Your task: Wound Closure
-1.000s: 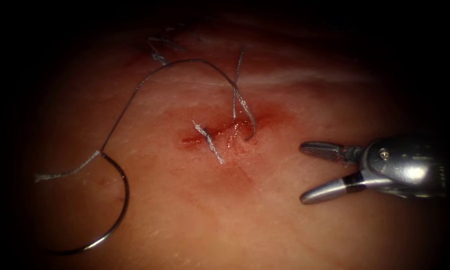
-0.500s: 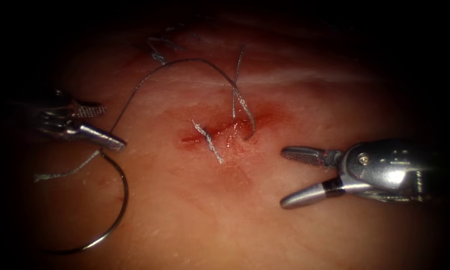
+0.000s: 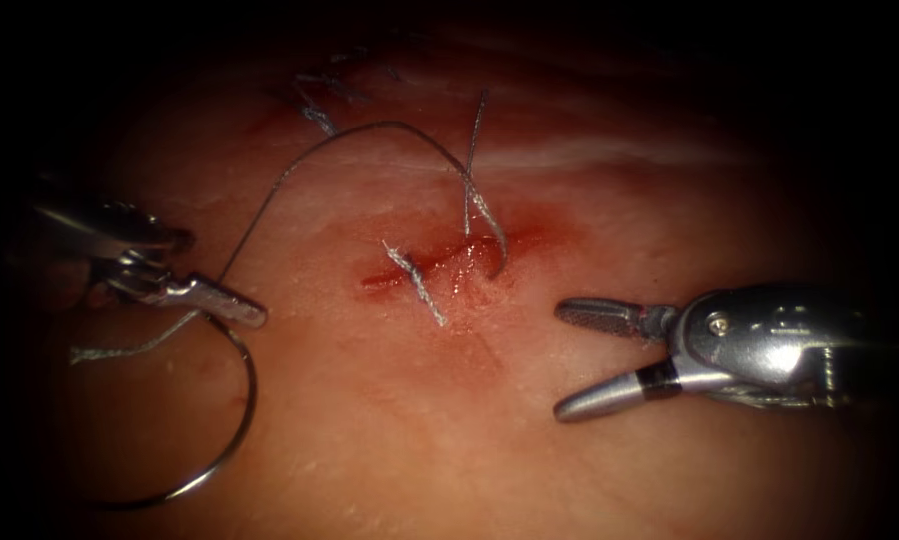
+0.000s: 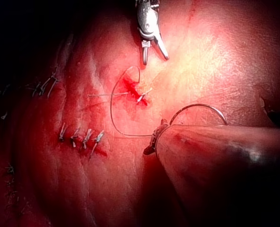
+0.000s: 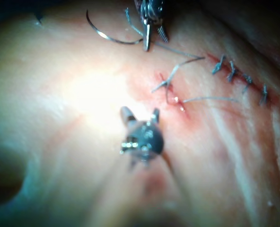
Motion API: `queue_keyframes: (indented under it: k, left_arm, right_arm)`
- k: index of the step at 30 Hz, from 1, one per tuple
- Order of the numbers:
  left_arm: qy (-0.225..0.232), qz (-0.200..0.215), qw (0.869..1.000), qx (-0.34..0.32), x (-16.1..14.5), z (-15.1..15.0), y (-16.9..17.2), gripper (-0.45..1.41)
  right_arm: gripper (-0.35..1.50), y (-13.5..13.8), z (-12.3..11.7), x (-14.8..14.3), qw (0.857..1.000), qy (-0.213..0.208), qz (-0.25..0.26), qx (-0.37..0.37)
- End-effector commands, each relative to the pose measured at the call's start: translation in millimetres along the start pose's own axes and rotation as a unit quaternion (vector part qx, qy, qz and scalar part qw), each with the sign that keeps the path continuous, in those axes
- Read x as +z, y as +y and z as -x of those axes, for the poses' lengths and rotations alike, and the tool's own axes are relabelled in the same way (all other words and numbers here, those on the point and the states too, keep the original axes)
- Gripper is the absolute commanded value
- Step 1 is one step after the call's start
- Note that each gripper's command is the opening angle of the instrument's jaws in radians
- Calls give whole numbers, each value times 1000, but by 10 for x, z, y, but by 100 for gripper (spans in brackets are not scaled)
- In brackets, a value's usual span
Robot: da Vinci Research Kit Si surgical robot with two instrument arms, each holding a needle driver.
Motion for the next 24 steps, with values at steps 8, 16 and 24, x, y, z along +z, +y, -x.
queue_keyframes:
  k: [8, 16, 24]
  left_arm:
    - [-32, -28, 997, 68, 5, 8, -7, -45]
    - [-36, -5, 992, 118, -6, 5, 2, -45]
    - [81, 14, 982, 167, -68, -38, 9, -45]
  right_arm:
    - [140, -2, 0, 4, 1000, 1, -2, 2]
    - [131, 3, -2, -3, 1000, 1, -5, 4]
    - [111, 33, -10, -42, 1000, -1, 23, 2]
